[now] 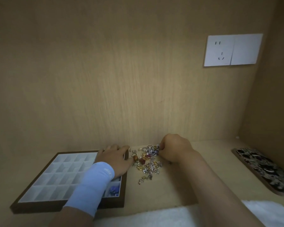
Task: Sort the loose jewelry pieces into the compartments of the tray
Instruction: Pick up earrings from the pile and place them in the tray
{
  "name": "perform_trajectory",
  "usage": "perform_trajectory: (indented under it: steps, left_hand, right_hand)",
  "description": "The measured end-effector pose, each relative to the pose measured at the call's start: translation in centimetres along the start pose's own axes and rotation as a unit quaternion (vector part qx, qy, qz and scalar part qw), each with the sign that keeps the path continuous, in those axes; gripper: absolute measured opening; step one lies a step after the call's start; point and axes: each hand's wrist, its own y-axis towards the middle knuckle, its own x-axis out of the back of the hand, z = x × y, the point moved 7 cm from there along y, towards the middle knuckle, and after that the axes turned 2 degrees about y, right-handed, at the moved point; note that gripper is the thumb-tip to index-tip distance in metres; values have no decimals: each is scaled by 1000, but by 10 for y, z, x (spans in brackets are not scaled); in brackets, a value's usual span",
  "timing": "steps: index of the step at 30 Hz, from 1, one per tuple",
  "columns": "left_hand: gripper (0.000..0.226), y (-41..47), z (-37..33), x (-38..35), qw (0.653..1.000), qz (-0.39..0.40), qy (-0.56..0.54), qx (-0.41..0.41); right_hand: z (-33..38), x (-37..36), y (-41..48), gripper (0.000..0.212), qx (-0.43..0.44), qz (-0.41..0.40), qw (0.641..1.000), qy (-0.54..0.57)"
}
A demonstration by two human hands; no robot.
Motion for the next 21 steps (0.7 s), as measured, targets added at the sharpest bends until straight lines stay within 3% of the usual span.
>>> perform_trajectory:
  steps: [5,12,14,17,21]
  left_hand:
    - [62,0,-5,4,1000,4,21,10]
    - [51,-2,-29,18,988,-89,-89,-86]
    - [47,-4,-34,26,980,-125,-116,-103]
    - [42,-6,-45,33,961,-147,-196,-127]
    - [40,-6,-52,31,920,-123,-350,-130]
  right_hand:
    - [2,-1,-4,20,9,10,1000,3]
    - [2,1,-3,2,25,-12,1000,-8]
    - [1,4,-3,6,21,-17,1000,8]
    - [-2,17,-1,16,14,-37,996,83]
    - [5,25,-3,16,31,1,963,269]
